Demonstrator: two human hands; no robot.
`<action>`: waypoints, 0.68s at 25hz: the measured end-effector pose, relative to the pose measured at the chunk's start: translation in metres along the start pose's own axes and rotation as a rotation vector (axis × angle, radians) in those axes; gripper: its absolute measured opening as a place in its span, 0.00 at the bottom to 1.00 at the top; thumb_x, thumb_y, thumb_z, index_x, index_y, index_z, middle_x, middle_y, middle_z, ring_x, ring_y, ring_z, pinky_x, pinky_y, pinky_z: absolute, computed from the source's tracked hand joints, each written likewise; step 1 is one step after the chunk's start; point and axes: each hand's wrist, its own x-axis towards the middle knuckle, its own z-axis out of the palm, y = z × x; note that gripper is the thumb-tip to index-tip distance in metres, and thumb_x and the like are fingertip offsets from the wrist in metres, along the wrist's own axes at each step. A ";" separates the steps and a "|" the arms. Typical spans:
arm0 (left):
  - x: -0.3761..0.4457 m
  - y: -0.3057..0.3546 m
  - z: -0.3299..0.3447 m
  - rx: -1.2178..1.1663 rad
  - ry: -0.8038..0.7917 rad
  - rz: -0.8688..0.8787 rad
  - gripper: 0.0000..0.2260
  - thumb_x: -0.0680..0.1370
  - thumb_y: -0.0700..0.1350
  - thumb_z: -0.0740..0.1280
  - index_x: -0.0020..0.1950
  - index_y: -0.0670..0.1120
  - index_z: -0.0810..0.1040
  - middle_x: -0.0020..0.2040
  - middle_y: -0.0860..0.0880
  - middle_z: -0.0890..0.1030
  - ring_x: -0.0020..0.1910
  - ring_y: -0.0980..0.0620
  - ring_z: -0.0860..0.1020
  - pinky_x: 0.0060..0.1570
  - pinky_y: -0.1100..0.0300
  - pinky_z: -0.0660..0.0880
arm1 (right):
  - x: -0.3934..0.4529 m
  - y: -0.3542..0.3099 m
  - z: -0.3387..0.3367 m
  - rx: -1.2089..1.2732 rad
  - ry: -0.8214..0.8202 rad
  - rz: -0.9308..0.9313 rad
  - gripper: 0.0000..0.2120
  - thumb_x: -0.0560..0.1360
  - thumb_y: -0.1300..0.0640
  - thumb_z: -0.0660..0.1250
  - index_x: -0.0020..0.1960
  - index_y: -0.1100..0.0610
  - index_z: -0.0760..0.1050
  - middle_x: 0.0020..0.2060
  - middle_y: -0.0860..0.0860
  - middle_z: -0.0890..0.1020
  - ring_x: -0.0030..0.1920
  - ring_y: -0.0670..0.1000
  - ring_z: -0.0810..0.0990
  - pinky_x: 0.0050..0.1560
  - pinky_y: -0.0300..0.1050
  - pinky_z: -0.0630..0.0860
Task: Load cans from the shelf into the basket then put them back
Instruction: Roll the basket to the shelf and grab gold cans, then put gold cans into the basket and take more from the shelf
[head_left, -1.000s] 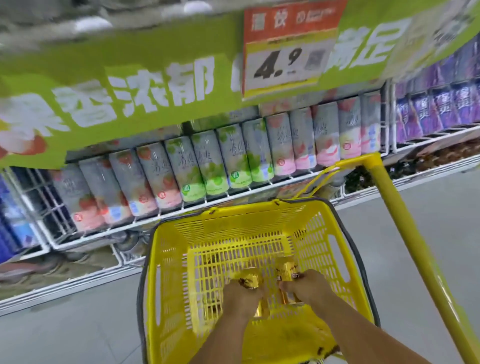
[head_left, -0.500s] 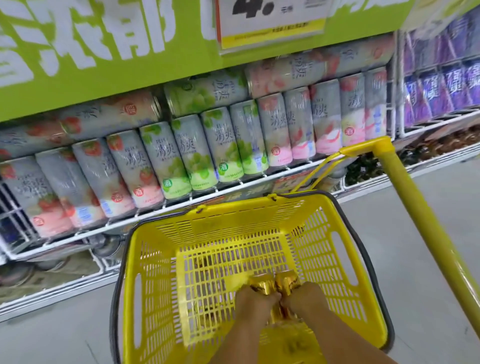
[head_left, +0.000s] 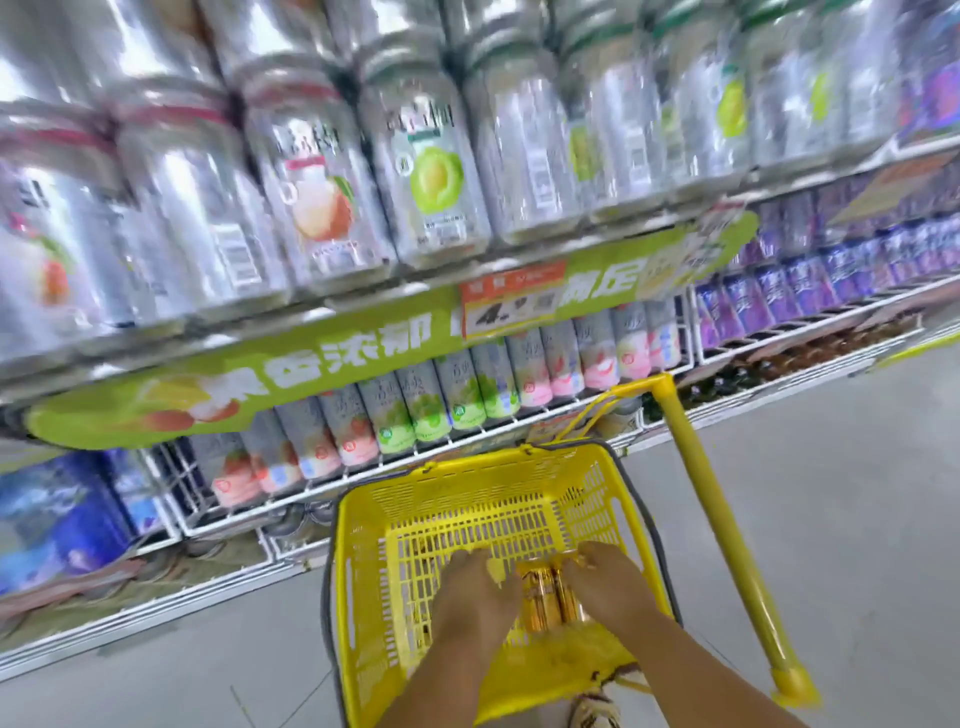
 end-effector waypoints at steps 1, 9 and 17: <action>-0.020 0.009 -0.027 0.098 0.079 0.080 0.28 0.79 0.63 0.60 0.76 0.52 0.68 0.74 0.50 0.68 0.74 0.49 0.66 0.70 0.54 0.68 | -0.020 -0.015 -0.016 -0.048 0.025 -0.072 0.24 0.79 0.43 0.64 0.71 0.54 0.73 0.70 0.50 0.75 0.68 0.51 0.74 0.64 0.42 0.71; -0.119 0.058 -0.188 0.486 0.376 0.416 0.32 0.78 0.67 0.52 0.80 0.56 0.61 0.81 0.48 0.54 0.80 0.41 0.53 0.76 0.45 0.49 | -0.137 -0.107 -0.115 -0.494 0.346 -0.548 0.32 0.79 0.34 0.49 0.66 0.54 0.80 0.68 0.51 0.78 0.67 0.56 0.77 0.66 0.50 0.74; -0.185 0.056 -0.240 0.542 0.457 0.369 0.31 0.77 0.66 0.58 0.76 0.51 0.70 0.79 0.44 0.62 0.78 0.40 0.61 0.72 0.41 0.55 | -0.209 -0.139 -0.164 -0.643 0.307 -0.723 0.33 0.77 0.34 0.57 0.74 0.53 0.71 0.76 0.53 0.68 0.76 0.56 0.66 0.72 0.54 0.55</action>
